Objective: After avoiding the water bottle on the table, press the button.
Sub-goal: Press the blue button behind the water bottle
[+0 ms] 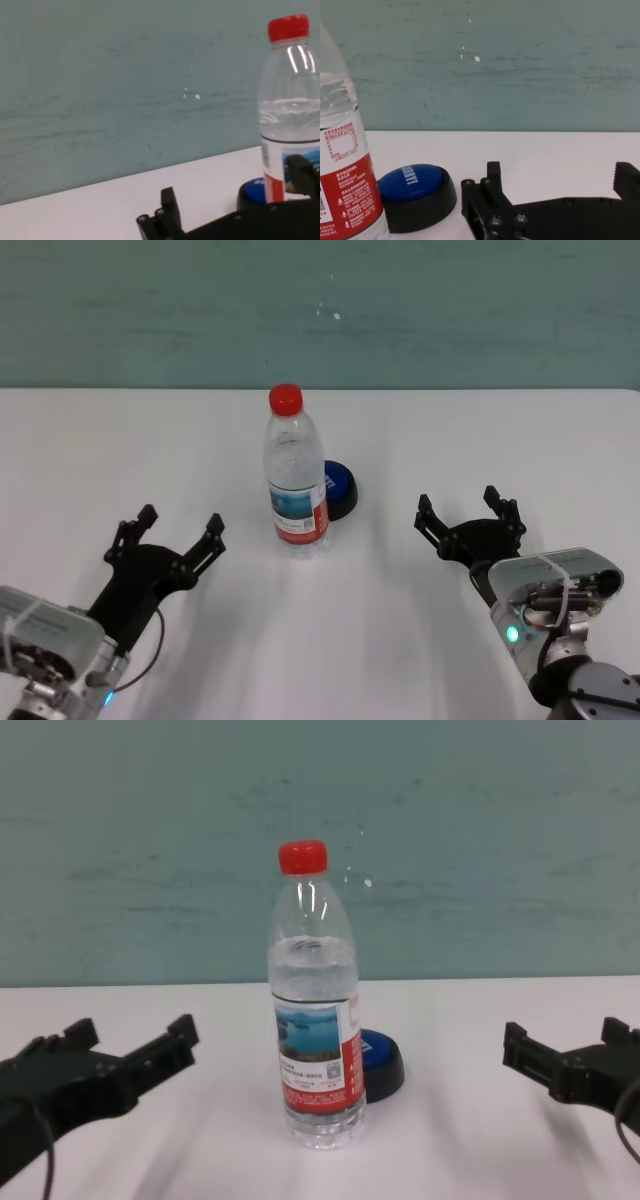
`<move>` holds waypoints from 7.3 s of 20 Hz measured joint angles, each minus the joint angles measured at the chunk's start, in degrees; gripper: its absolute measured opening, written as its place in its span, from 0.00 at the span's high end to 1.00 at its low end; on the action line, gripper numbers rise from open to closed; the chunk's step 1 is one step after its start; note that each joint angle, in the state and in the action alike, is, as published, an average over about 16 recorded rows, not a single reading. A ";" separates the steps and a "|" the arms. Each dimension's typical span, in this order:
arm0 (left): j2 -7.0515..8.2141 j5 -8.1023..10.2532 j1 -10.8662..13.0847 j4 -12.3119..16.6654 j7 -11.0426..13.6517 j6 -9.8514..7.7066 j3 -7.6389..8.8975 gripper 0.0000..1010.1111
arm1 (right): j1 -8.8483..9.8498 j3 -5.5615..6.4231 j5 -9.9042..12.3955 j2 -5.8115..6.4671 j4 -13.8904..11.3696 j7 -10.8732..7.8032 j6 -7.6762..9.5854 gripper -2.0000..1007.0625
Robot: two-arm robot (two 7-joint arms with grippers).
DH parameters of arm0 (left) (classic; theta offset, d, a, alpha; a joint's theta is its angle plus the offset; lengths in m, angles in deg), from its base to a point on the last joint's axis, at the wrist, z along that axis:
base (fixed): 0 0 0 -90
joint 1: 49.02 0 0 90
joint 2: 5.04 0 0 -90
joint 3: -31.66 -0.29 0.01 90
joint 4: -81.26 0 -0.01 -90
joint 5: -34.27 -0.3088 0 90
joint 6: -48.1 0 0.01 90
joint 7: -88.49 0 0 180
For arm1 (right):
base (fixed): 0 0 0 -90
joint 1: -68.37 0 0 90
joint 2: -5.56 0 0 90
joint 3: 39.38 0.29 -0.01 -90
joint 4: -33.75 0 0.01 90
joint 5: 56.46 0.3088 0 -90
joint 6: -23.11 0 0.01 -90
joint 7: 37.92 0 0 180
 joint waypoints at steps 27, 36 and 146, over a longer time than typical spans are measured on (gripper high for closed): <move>-1.74 -1.26 -10.00 -8.94 -0.81 0.46 2.28 0.00 | 0.00 0.00 0.00 0.00 0.00 0.00 0.00 0.00; -1.05 -0.46 -12.58 -11.25 1.00 1.02 1.51 0.00 | 0.00 0.00 0.00 0.00 0.00 0.00 0.00 0.00; -1.80 0.63 -21.11 -18.63 -0.18 -0.39 3.41 0.00 | 0.00 0.00 0.00 0.00 0.00 0.00 0.00 0.00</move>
